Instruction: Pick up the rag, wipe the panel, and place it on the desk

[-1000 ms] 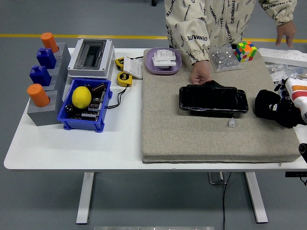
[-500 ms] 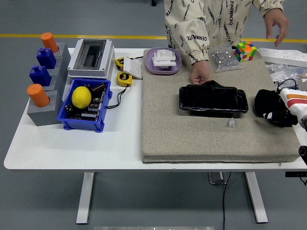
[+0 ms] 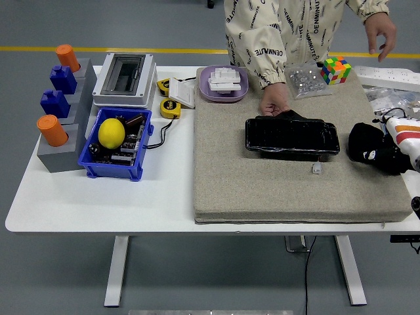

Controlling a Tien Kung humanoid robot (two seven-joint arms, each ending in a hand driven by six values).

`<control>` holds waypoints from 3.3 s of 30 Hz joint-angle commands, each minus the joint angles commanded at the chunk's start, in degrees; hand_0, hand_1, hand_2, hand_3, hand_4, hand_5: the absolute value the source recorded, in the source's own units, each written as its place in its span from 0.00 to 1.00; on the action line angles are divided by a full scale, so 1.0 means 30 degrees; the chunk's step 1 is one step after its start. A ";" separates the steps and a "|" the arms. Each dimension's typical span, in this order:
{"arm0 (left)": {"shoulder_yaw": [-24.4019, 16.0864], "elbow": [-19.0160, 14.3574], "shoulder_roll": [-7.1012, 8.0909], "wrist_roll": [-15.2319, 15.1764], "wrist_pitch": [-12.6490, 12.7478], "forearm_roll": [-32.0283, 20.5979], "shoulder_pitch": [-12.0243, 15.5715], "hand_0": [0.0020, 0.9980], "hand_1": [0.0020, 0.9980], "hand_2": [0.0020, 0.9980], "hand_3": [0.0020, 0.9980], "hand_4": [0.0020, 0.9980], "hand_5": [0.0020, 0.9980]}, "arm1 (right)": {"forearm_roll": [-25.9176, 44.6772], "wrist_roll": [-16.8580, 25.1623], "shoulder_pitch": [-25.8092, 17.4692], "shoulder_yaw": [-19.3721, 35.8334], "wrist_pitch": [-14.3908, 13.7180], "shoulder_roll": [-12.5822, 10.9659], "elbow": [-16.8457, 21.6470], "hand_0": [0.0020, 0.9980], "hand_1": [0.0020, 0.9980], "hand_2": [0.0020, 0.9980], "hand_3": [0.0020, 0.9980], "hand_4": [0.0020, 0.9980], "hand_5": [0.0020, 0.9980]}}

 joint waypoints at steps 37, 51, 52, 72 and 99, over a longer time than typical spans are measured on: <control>0.0604 -0.0005 -0.0094 -0.0012 -0.0045 -0.0388 -0.0231 0.60 0.64 0.66 0.56 0.63 0.45 | 0.1243 0.1002 0.1254 -0.1500 -0.1207 0.0697 -0.3439 0.85 0.78 0.84 0.83 1.00 0.51; 0.0576 -0.0003 -0.0070 -0.0013 -0.0048 -0.0390 -0.0237 0.61 0.64 0.66 0.56 0.63 0.45 | 0.1743 0.1771 0.1338 -0.1792 -0.3630 0.1034 -0.4342 0.75 0.72 0.78 0.78 1.00 0.49; 0.0582 -0.0008 -0.0072 -0.0014 -0.0050 -0.0400 -0.0245 0.61 0.64 0.66 0.56 0.63 0.45 | 0.1788 0.1845 0.1318 -0.1825 -0.3782 0.1038 -0.4416 0.68 0.67 0.73 0.74 1.00 0.44; 0.0830 0.0001 -0.0008 -0.0011 -0.0054 -0.0532 -0.0268 0.61 0.64 0.66 0.56 0.63 0.45 | 0.2575 0.2622 0.1313 -0.2195 -0.5865 0.1413 -0.6354 0.59 0.61 0.67 0.60 1.00 0.41; 0.0617 -0.0026 -0.0051 -0.0021 -0.0049 -0.0444 -0.0336 0.60 0.64 0.66 0.56 0.63 0.44 | 0.2139 0.2180 0.1351 -0.2390 -0.7020 0.1540 -0.6609 0.26 0.38 0.43 0.44 0.98 0.02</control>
